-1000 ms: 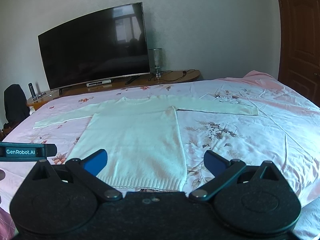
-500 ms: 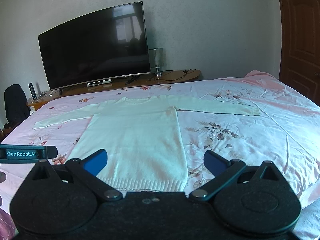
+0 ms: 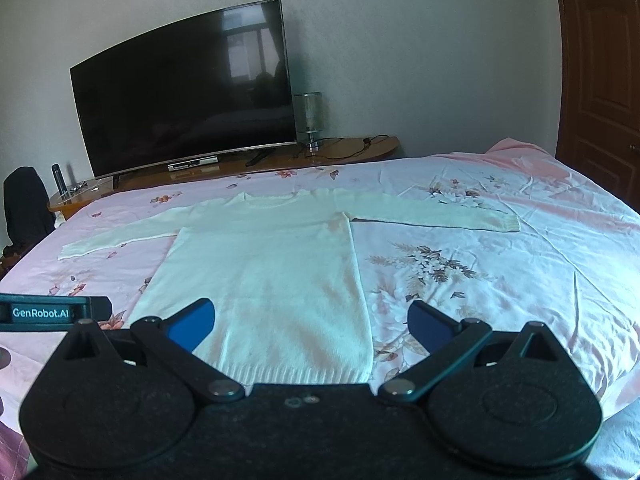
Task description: Fold small clothes
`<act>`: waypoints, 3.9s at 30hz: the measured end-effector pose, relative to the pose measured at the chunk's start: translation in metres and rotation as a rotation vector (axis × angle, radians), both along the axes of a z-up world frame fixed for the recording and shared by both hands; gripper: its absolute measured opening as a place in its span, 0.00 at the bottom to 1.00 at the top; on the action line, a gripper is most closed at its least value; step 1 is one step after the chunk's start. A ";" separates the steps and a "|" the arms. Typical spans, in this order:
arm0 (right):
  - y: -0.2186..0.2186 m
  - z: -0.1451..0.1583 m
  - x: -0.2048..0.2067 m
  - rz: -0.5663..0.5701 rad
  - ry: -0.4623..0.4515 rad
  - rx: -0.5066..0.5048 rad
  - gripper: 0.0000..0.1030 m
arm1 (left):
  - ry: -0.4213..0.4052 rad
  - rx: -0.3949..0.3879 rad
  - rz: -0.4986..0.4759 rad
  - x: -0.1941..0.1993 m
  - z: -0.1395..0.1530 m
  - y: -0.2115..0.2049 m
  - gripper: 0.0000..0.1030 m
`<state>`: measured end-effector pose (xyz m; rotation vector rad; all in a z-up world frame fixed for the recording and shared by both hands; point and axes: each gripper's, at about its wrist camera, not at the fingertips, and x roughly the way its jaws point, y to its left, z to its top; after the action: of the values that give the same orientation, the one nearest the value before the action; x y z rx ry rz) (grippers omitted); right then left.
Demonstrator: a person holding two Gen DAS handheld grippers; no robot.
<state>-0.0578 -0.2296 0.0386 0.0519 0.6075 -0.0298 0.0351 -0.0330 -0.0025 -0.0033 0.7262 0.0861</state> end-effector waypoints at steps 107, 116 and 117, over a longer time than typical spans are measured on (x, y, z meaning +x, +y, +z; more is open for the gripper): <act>-0.038 -0.158 0.418 0.143 0.170 -0.093 0.46 | 0.222 -0.346 -0.078 0.445 -0.149 -0.015 1.00; -0.075 -0.181 0.404 0.028 0.220 -0.085 0.47 | 0.184 -0.131 -0.074 0.482 -0.166 -0.066 1.00; -0.076 -0.181 0.404 0.023 0.221 -0.081 0.48 | 0.163 -0.132 -0.064 0.482 -0.166 -0.061 1.00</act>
<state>0.3467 -0.3060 -0.1426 -0.0373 0.8269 -0.0386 0.5167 -0.0936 -0.1687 -0.1001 0.8932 -0.0230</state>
